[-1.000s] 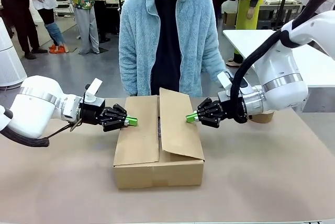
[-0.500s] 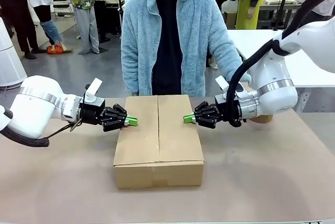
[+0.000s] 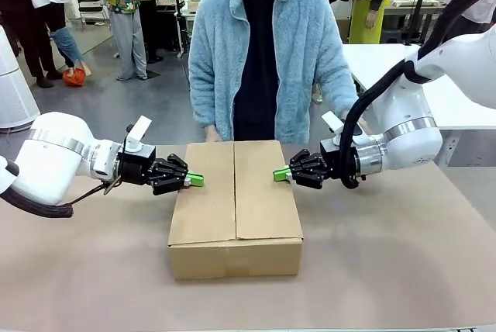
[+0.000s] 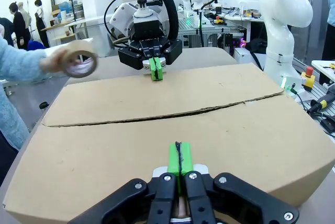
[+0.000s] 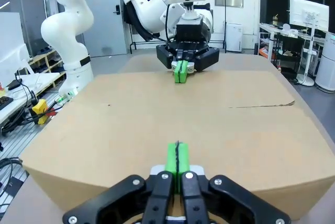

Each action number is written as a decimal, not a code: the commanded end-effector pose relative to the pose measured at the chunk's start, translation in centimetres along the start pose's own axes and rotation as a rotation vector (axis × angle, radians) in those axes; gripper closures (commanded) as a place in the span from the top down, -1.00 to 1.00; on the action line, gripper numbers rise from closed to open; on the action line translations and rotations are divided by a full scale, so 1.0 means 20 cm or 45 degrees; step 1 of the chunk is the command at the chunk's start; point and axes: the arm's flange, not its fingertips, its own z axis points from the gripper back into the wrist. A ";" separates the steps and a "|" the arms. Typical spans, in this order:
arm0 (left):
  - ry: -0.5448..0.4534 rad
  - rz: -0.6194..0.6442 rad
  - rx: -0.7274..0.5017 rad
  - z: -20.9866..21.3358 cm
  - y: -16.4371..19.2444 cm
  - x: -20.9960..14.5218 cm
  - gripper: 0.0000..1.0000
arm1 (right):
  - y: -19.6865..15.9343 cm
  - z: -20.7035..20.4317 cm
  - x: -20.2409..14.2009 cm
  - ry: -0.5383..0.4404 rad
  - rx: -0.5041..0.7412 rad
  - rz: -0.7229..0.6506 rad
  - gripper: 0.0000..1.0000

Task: Wrap the clocks to prevent damage.
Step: Push the left (or right) flap of the Package Box to close it, then after the human seals the box with tape, release both hands from the side flaps of the Package Box.

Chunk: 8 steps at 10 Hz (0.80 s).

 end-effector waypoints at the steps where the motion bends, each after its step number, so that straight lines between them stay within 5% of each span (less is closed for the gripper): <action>1: 0.025 -0.002 0.007 0.00 0.00 -0.01 -0.99 | 0.00 -0.01 -0.01 0.009 -0.026 -0.011 -0.98; 8: 0.025 -0.002 0.007 0.00 0.00 -0.01 -0.99 | 0.00 -0.01 -0.01 0.009 -0.026 -0.011 -0.98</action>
